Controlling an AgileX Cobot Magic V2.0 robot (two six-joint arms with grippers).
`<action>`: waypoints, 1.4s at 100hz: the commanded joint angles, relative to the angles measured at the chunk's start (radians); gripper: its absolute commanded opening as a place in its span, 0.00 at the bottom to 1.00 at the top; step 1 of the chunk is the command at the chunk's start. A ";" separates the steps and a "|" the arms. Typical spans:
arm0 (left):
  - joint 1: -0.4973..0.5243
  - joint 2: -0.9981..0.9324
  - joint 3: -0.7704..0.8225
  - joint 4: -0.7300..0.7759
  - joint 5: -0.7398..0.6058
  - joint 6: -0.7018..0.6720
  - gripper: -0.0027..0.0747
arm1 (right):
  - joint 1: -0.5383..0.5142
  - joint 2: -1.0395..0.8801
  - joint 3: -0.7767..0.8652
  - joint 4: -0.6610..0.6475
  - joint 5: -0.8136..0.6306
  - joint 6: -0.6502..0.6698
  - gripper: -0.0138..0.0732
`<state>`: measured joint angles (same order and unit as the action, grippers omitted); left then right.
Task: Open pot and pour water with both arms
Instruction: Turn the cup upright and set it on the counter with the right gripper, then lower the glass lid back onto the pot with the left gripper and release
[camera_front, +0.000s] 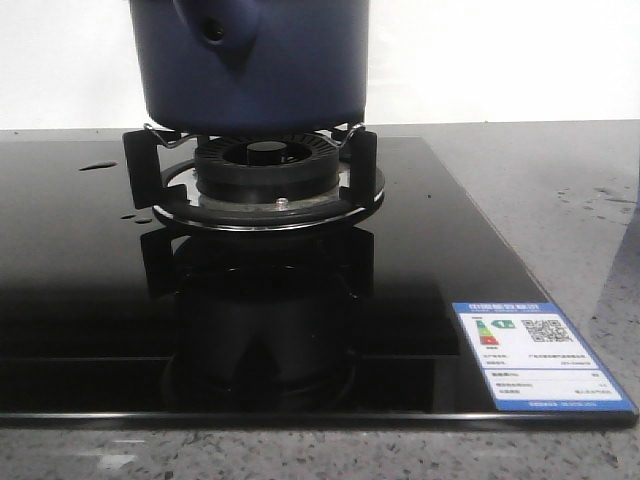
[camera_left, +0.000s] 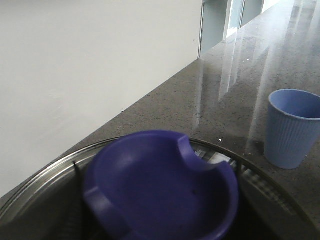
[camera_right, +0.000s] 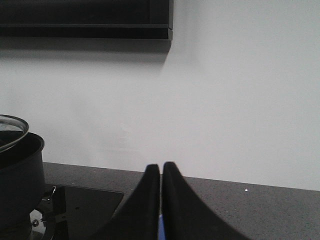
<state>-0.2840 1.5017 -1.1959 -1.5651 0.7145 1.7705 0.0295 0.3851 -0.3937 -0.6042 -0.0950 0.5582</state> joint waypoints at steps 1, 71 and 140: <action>-0.006 -0.041 -0.035 -0.100 0.012 0.028 0.38 | 0.002 0.004 -0.024 0.005 -0.048 0.003 0.08; -0.006 0.032 -0.035 -0.168 0.064 0.056 0.38 | 0.002 0.004 -0.024 0.005 -0.048 0.003 0.08; -0.006 0.039 -0.035 -0.218 0.038 0.115 0.38 | 0.002 0.004 -0.024 0.005 -0.048 0.003 0.08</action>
<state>-0.2861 1.5810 -1.1959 -1.7006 0.7173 1.8827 0.0315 0.3851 -0.3937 -0.6042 -0.0924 0.5622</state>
